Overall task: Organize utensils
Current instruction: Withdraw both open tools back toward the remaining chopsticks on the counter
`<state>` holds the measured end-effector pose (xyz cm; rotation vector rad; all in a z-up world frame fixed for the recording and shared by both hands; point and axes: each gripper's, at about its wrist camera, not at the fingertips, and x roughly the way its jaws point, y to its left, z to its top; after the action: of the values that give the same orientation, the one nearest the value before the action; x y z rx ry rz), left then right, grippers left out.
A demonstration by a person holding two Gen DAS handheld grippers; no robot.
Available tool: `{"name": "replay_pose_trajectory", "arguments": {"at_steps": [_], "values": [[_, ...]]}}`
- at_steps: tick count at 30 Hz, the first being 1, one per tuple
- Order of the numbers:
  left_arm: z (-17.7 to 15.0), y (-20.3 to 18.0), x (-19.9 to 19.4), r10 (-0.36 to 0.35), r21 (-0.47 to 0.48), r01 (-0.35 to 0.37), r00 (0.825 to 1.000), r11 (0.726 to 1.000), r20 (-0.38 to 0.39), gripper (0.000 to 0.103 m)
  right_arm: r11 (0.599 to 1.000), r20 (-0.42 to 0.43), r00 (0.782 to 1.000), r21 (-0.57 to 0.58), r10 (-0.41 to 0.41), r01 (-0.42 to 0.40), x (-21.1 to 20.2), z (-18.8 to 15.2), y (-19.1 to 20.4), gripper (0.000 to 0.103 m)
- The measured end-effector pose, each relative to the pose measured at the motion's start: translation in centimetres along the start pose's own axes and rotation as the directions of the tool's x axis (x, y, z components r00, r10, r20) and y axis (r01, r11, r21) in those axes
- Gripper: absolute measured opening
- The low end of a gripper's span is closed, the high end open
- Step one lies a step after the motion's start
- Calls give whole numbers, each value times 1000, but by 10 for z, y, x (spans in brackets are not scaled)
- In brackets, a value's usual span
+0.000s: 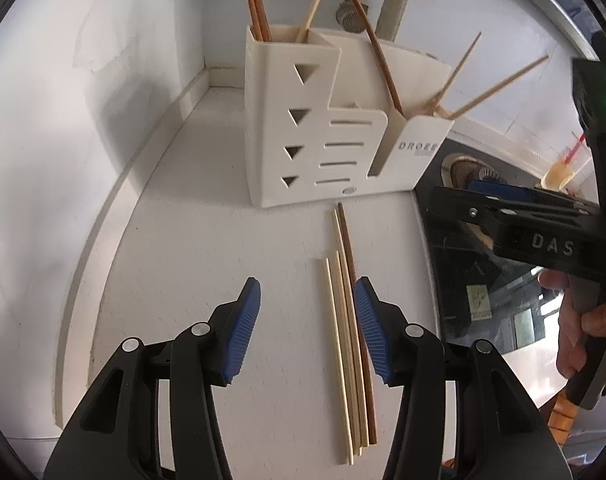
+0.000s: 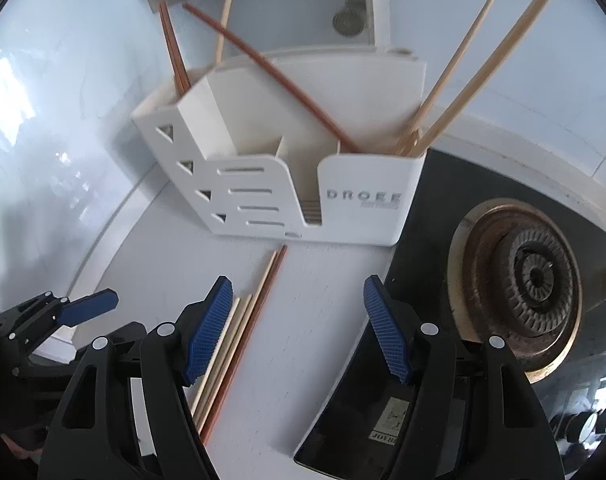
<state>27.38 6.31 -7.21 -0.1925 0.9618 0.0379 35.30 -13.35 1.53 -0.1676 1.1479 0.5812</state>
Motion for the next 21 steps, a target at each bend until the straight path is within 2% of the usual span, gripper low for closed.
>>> {"name": "replay_pose_trajectory", "arguments": {"at_steps": [7,13,21], "values": [[-12,1,11,-4,5,4,999,1000,-48,50,1000,-122,992,20,22,-20,25,-4,3,68],[-20,-1,20,-16,18,18,996,1000,-90,50,999,-225,974,33,36,-29,47,-10,6,68],[-28,-4,33,-24,43,31,988,999,-151,51,999,-298,953,37,48,-39,69,-15,11,68]]}}
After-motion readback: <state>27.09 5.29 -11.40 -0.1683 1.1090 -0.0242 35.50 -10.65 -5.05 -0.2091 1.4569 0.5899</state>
